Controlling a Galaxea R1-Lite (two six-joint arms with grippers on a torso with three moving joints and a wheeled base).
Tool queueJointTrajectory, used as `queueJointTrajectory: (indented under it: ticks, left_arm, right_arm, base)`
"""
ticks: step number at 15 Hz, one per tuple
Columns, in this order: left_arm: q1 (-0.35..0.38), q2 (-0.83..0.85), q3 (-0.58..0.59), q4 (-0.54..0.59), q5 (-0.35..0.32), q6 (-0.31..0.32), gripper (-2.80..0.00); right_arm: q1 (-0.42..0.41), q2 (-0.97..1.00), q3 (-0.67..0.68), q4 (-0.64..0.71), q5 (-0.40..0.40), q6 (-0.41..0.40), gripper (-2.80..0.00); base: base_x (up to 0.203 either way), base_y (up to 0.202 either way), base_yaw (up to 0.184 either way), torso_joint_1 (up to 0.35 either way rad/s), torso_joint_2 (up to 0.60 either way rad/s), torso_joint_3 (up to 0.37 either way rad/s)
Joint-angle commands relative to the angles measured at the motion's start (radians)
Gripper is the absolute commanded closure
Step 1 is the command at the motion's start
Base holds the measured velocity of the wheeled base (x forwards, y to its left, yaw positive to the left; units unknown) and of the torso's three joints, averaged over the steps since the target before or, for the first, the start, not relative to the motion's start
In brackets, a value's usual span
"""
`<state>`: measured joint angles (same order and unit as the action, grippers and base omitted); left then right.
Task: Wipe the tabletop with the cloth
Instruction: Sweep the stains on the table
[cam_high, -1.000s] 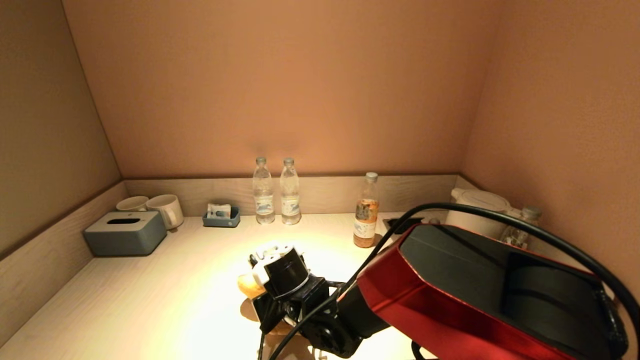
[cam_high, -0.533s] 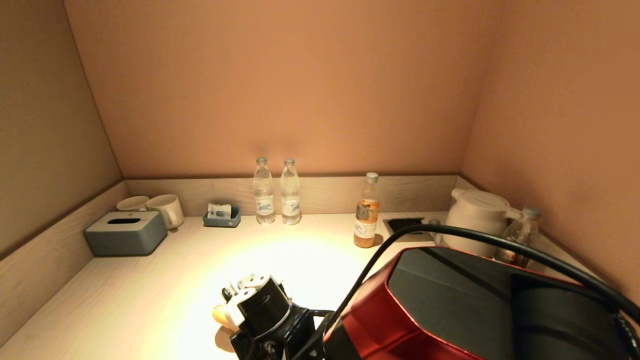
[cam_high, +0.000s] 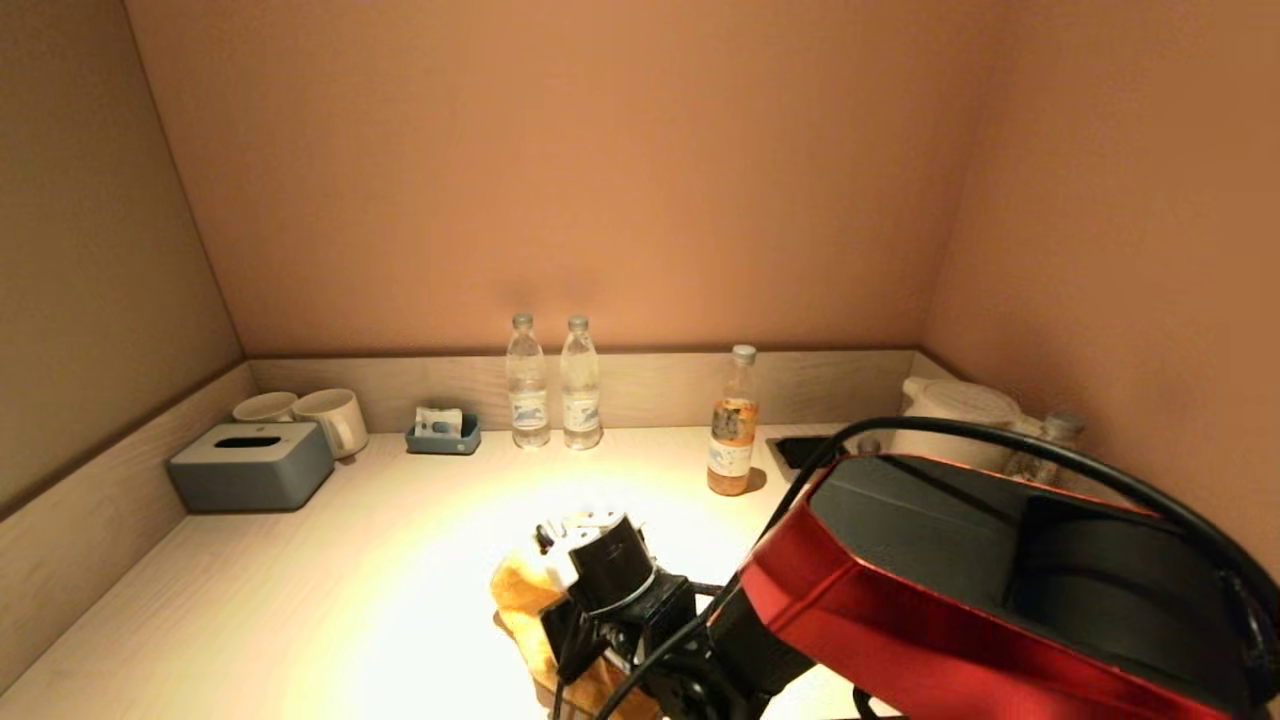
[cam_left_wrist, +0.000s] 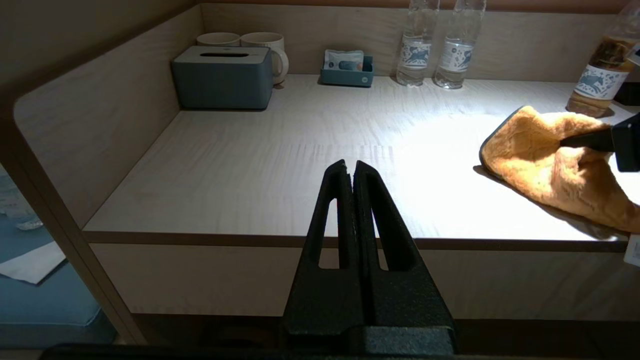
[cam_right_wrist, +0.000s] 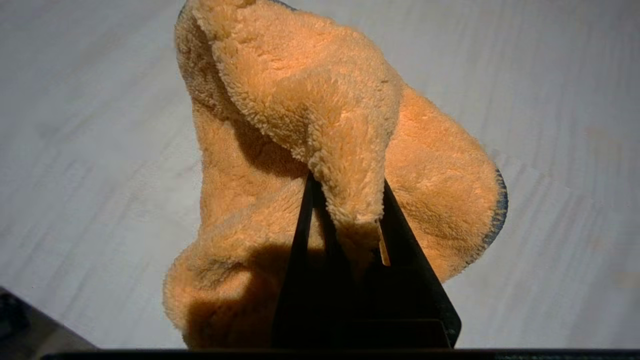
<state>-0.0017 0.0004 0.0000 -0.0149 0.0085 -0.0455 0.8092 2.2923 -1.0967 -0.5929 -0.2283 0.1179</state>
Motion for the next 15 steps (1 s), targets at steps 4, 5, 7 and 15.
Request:
queueJointTrajectory:
  ticks: [4, 5, 7, 15]
  left_arm:
    - [0.0, 0.0, 0.0, 0.0, 0.001, 0.0, 0.0]
    - [0.0, 0.0, 0.0, 0.0, 0.001, 0.0, 0.0]
    - [0.0, 0.0, 0.0, 0.0, 0.001, 0.0, 0.0]
    - [0.0, 0.0, 0.0, 0.0, 0.001, 0.0, 0.0]
  right_arm:
    - [-0.158, 0.068, -0.027, -0.004, 0.004, -0.011, 0.0]
    - [-0.173, 0.078, -0.039, -0.003, 0.005, -0.013, 0.0]
    - [-0.21, 0.098, -0.068, 0.0, 0.006, -0.017, 0.0]
    - [-0.33, 0.202, -0.285, 0.058, 0.001, -0.087, 0.0]
  base:
    - [0.0, 0.0, 0.0, 0.0, 0.0, 0.0]
    - [0.0, 0.0, 0.0, 0.0, 0.0, 0.0]
    - [0.0, 0.0, 0.0, 0.0, 0.0, 0.0]
    - [0.0, 0.0, 0.0, 0.0, 0.0, 0.0]
